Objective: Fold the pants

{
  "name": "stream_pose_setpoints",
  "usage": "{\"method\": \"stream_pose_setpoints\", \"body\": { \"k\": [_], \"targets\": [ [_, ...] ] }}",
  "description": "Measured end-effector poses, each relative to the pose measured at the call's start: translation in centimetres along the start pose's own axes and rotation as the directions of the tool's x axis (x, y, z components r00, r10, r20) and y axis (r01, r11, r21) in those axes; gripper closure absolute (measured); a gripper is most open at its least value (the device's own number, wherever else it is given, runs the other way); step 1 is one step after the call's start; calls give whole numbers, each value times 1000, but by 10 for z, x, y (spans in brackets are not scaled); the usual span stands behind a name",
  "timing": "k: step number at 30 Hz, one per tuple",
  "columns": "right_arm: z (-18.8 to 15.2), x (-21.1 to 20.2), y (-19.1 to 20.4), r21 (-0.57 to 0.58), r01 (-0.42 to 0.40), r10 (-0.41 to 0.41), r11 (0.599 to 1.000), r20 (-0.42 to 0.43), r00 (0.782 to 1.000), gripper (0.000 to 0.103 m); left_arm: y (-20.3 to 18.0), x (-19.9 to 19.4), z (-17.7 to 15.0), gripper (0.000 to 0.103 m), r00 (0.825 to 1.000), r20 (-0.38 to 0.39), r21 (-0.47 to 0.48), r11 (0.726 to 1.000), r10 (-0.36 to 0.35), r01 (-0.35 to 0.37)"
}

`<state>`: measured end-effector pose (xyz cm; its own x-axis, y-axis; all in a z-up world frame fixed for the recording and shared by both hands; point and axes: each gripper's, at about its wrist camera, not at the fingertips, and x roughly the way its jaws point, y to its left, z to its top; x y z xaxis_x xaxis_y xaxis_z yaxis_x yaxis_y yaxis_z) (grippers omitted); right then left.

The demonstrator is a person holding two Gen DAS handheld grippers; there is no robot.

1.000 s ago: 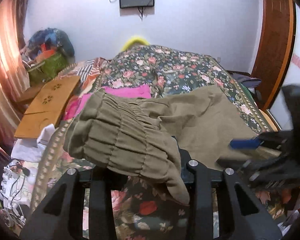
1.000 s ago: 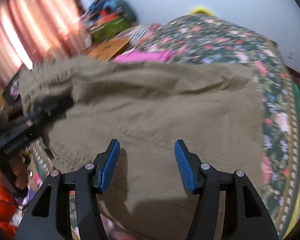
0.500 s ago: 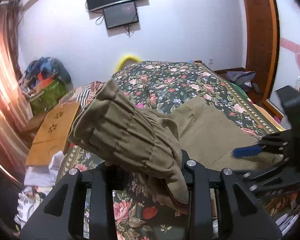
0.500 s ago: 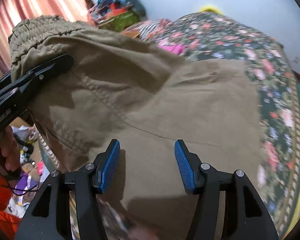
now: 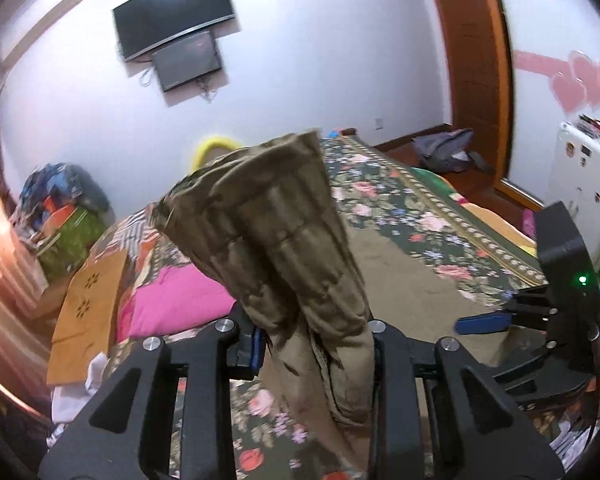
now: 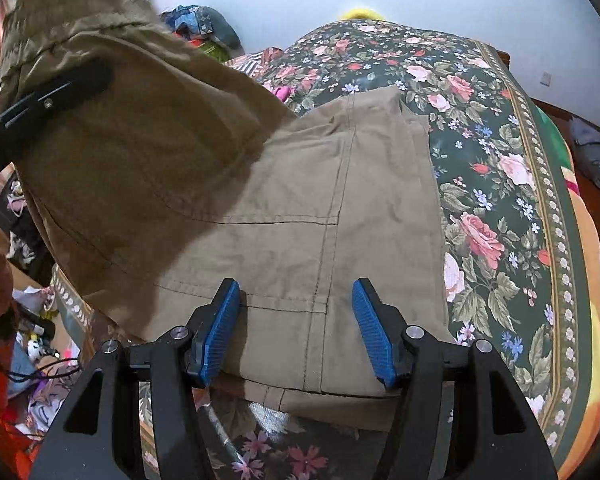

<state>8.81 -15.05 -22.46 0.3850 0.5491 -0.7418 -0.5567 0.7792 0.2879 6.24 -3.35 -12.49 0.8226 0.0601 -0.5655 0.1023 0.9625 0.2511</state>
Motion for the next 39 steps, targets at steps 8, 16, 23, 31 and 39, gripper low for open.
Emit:
{"method": "stream_pose_setpoints", "body": {
  "k": [8, 16, 23, 31, 39],
  "targets": [
    [-10, -36, -27, 65, 56, -60, 996, 66, 996, 49, -34, 14, 1, 80, 995, -43, 67, 993, -95, 98],
    [-37, -31, -56, 156, 91, -97, 984, 26, 995, 49, -54, 33, 6, 83, 968, -121, 44, 974, -218, 224],
    [-36, -31, -58, 166, 76, -83, 983, 37, 996, 49, -77, 55, -7, 83, 921, -239, 17, 947, -307, 320],
    [-38, -40, -57, 171, 104, -112, 980, 42, 993, 49, -90, 61, -19, 79, 901, -300, 31, 941, -313, 338],
    [-42, -45, -60, 193, 121, -130, 974, 36, 991, 49, -79, 57, -17, 72, 882, -333, -39, 939, -334, 341]
  ]
}}
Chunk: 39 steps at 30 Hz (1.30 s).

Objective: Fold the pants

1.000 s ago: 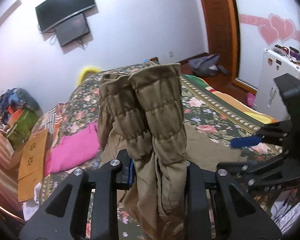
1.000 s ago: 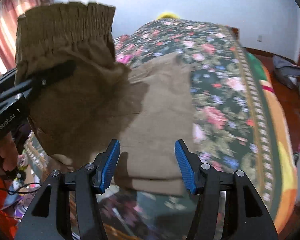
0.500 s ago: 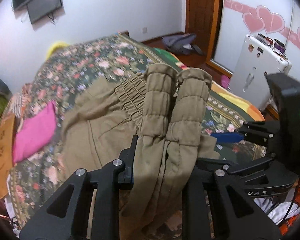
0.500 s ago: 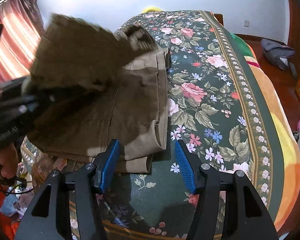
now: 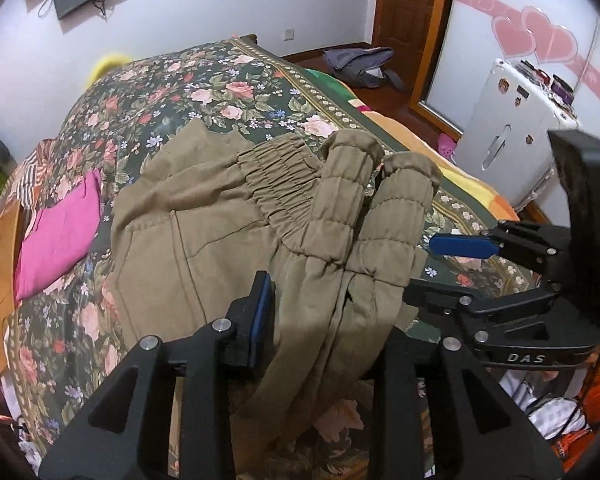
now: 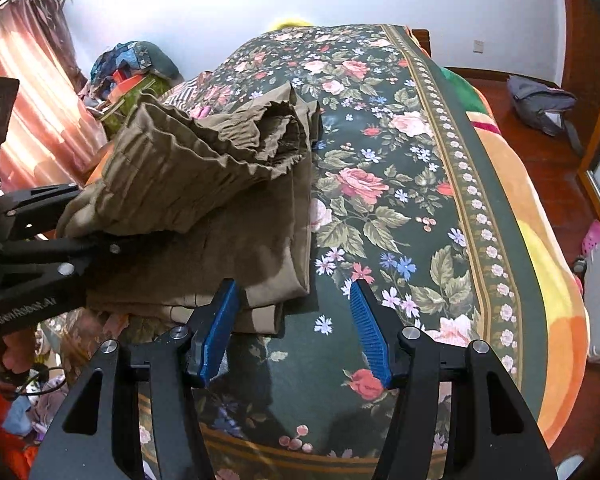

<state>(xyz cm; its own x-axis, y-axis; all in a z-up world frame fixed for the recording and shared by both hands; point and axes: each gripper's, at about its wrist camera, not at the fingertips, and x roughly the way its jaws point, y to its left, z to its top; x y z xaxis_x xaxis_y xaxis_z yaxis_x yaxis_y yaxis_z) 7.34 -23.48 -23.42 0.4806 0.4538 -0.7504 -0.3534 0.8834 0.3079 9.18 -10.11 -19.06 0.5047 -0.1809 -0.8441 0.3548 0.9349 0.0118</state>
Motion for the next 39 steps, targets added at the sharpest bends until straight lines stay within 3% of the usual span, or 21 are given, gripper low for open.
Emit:
{"method": "stream_pose_setpoints", "body": {
  "k": [3, 5, 7, 15, 18, 21, 25, 27, 29, 39],
  "targets": [
    [-1, 1, -2, 7, -3, 3, 1000, -3, 1000, 48, 0, -5, -2, 55, 1000, -6, -11, 1000, -12, 11],
    [0, 2, -2, 8, -3, 3, 1000, -4, 1000, 48, 0, -12, -5, 34, 1000, 11, -20, 1000, -24, 24],
    [0, 2, -2, 10, -4, 4, 1000, -4, 1000, 48, 1, -19, -7, 29, 999, 35, -23, 999, -30, 31],
    [1, -1, -3, 6, 9, -9, 1000, 1, 1000, 48, 23, -57, -2, 27, 989, 145, -84, 996, -4, 16],
    [0, -3, -2, 7, 16, -16, 1000, 1, 1000, 48, 42, -66, 1, 16, 981, 188, -122, 992, 55, -32],
    [-2, -8, -1, 12, 15, -15, 1000, 0, 1000, 48, 62, -54, 0, 15, 978, 165, -148, 984, 126, -102],
    [-6, -14, 1, 9, 14, -14, 1000, -6, 1000, 48, 84, -15, -14, 15, 971, 56, -154, 963, 232, -221],
    [-8, -15, 3, 16, -14, 14, 1000, -7, 1000, 46, 91, -3, -24, 15, 972, 5, -173, 958, 235, -230],
    [-10, -9, 3, 30, -44, 44, 999, -13, 999, 44, 95, -3, -37, 15, 978, 6, -211, 956, 210, -204],
    [16, 22, -1, -32, -13, 12, 999, -34, 999, 41, 94, -13, -72, 14, 990, 15, -296, 946, 143, -133]
  ]
}}
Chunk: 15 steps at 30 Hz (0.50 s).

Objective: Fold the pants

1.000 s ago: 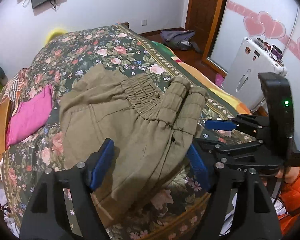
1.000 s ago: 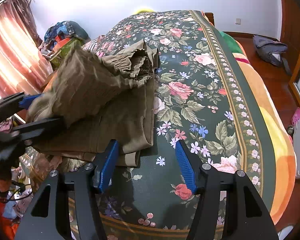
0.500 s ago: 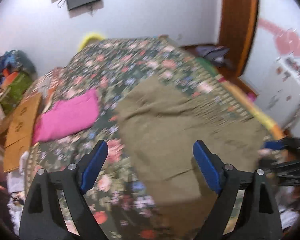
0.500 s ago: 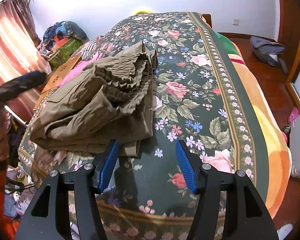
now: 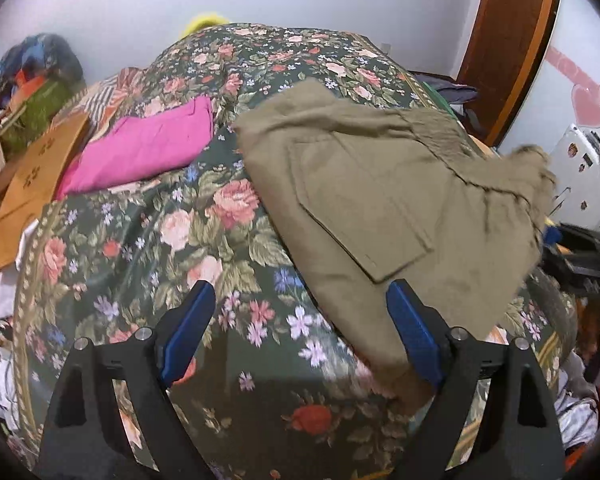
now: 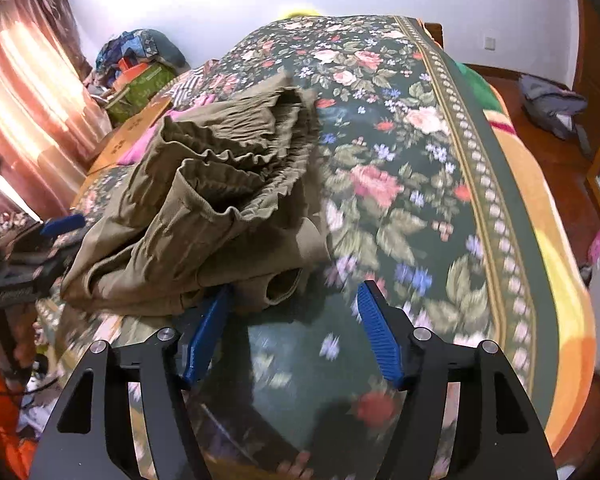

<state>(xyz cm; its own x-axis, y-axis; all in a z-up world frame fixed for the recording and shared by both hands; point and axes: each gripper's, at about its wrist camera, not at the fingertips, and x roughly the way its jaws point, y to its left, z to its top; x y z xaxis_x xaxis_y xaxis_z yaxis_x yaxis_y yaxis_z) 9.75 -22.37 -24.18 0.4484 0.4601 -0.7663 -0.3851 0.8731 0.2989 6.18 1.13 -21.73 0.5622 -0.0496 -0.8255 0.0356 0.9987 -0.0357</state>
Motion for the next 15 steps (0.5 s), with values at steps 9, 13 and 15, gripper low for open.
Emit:
{"method": "stream_pose_setpoints", "body": {
  "k": [9, 13, 15],
  "targets": [
    [29, 23, -12, -7, 78, -77, 997, 28, 997, 41, -22, -1, 0, 14, 999, 23, -22, 999, -24, 25],
    [42, 33, -19, -11, 111, -111, 994, 11, 994, 41, -37, 10, 10, 14, 998, 10, -56, 996, -65, 65],
    [49, 31, -26, -10, 141, -141, 990, 10, 990, 41, -42, 18, 14, 14, 996, -1, -77, 993, -92, 92]
  ]
}}
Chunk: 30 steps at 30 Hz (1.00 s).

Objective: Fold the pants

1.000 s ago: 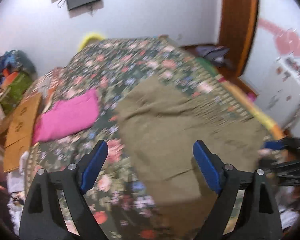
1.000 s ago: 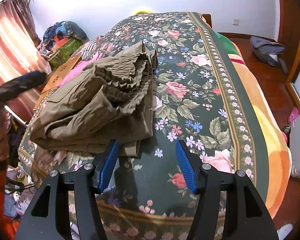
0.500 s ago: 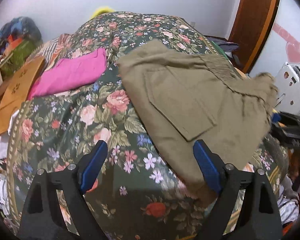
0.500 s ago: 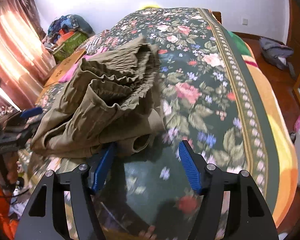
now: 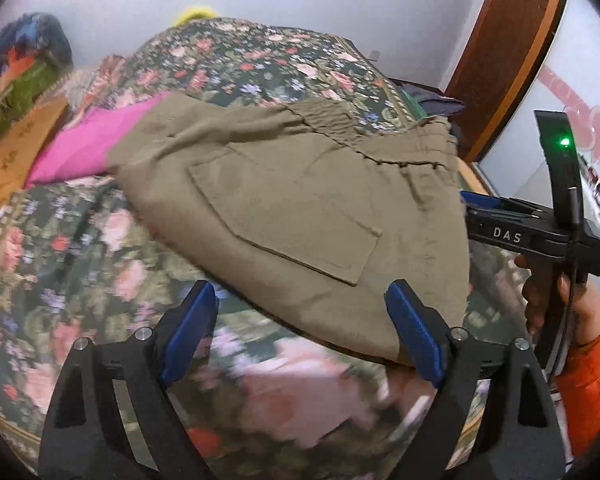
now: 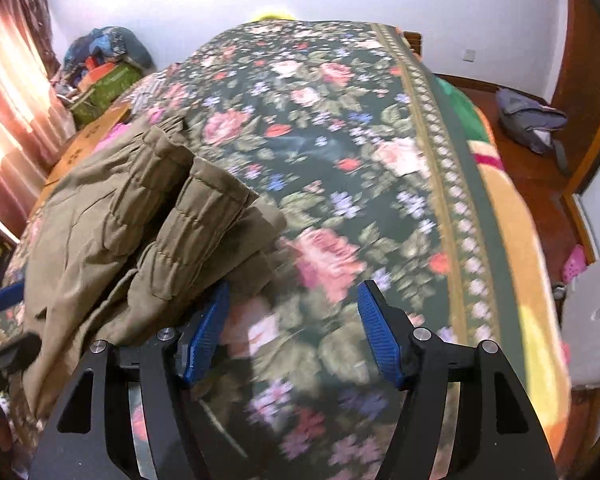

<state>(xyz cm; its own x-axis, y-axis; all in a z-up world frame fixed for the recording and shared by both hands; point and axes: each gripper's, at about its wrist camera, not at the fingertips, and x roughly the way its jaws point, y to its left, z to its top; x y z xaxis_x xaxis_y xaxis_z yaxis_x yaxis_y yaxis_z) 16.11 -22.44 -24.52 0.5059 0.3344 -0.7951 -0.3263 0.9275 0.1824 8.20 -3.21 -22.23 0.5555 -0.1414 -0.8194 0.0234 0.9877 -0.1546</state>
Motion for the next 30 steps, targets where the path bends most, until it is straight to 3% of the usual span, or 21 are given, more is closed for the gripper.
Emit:
{"method": "stream_pose_setpoints", "body": {
  "k": [8, 13, 17, 21, 22, 23, 26, 30],
  "targets": [
    [-2, -50, -27, 41, 12, -14, 999, 57, 998, 40, -30, 22, 13, 11, 1000, -4, -16, 1000, 3, -3],
    [-11, -74, -17, 51, -46, 42, 998, 78, 996, 40, -24, 13, 19, 11, 1000, 7, -12, 1000, -19, 19],
    [-18, -79, 5, 55, -132, 127, 990, 92, 988, 40, 0, -12, 16, 11, 997, 66, 15, 999, 51, -52],
    [-22, -65, 33, 42, -188, 185, 981, 71, 980, 40, 43, -32, 23, 12, 979, 136, 9, 988, 150, -153],
    [-23, -61, 38, 39, -201, 198, 979, 64, 978, 40, 56, -34, 28, 17, 972, 145, -1, 983, 184, -186],
    [-24, -57, 44, 35, -217, 215, 976, 55, 975, 40, 66, -33, 32, 29, 969, 143, -6, 979, 203, -204],
    [-28, -41, 57, 26, -220, 219, 975, 24, 975, 40, 96, -23, 52, 51, 976, 106, -13, 981, 192, -192],
    [-29, -28, 56, 19, -188, 188, 982, 7, 982, 39, 109, -13, 71, 54, 983, 99, 10, 988, 153, -155]
  ]
}}
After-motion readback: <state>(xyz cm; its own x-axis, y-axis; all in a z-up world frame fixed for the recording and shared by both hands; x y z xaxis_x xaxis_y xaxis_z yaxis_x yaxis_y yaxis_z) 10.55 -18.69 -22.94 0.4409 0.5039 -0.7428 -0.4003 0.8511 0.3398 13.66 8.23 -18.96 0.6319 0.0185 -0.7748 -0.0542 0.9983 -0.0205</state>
